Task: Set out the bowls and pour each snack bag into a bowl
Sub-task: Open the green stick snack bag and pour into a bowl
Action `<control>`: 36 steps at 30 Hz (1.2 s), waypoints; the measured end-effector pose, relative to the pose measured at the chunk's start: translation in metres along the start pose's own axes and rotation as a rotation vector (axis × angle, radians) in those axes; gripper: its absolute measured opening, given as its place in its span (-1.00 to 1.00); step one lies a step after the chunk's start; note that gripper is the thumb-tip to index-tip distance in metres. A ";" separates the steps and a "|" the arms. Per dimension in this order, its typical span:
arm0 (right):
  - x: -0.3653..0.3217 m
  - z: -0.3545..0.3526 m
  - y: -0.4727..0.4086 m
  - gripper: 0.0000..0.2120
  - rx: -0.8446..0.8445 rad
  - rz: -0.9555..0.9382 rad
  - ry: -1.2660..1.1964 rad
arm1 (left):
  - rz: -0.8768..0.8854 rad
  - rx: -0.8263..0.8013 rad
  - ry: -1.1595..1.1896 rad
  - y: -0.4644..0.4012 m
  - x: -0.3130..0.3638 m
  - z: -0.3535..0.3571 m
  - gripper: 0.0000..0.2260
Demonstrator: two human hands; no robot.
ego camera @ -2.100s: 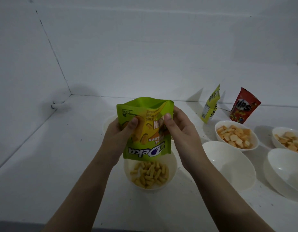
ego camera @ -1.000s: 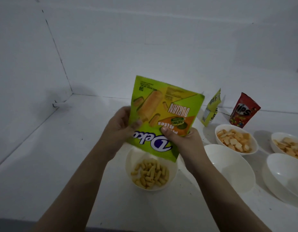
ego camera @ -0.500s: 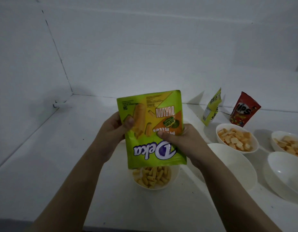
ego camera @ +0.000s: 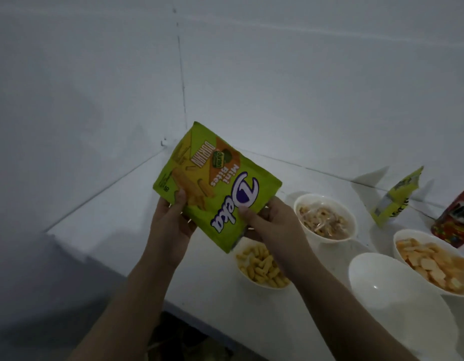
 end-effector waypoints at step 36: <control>0.441 0.328 0.120 -0.86 -0.794 0.516 0.532 | -0.029 1.365 -0.071 0.443 -0.097 -0.333 -0.77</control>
Point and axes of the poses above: each hand's wrist, its own y-axis away from the middle knuckle, its own z-axis out of the palm, x = y × z, the point moved 2 cm from there along -y, towards the middle knuckle, and after that the axes turned 6 degrees about -x, right-handed, at the moved point
